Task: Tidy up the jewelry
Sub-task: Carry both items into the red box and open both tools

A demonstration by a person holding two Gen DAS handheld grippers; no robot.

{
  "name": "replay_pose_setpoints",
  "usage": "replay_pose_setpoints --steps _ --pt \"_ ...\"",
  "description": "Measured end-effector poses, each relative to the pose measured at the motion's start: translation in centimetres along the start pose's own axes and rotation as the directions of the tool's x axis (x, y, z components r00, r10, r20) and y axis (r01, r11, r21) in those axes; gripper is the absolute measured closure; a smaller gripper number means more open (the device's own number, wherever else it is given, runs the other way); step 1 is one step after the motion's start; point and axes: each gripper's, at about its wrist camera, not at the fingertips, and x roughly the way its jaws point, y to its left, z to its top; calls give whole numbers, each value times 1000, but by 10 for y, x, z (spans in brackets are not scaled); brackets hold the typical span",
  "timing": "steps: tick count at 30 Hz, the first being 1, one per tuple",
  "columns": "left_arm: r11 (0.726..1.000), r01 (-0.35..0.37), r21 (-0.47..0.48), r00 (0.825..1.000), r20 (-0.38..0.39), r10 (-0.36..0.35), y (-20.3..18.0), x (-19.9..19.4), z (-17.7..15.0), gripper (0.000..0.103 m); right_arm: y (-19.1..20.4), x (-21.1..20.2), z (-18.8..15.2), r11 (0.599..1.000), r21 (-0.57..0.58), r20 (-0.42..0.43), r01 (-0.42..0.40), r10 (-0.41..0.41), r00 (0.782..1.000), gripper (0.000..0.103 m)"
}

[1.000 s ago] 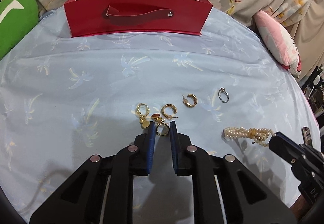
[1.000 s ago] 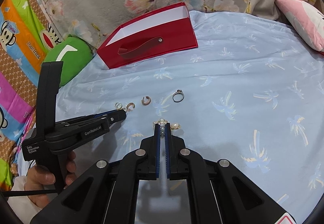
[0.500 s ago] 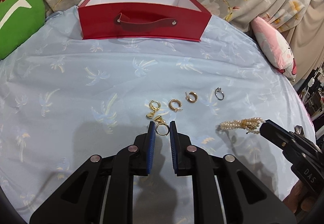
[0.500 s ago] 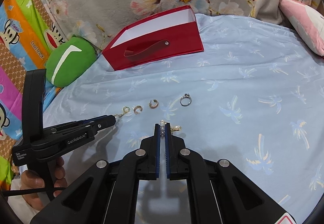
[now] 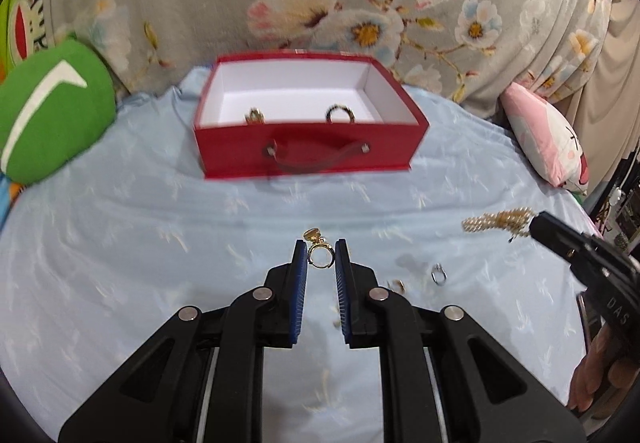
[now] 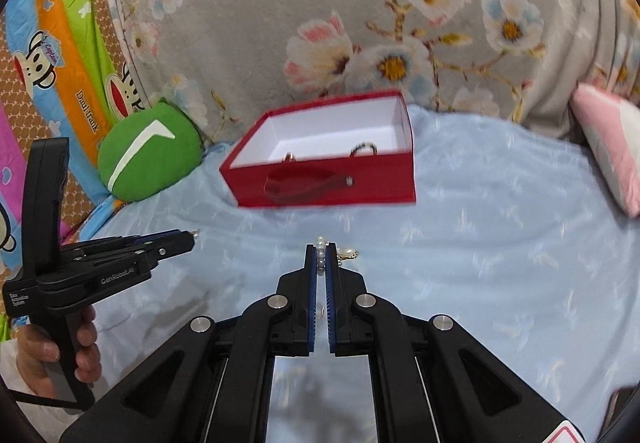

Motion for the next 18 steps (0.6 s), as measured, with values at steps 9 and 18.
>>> replay_pose_setpoints --steps 9,18 --pt "996 -83 29 993 89 80 23 19 83 90 -1 55 88 998 -55 66 29 -25 998 100" --pt "992 -120 33 986 124 115 43 82 169 89 -17 151 154 999 -28 28 33 -33 999 100"
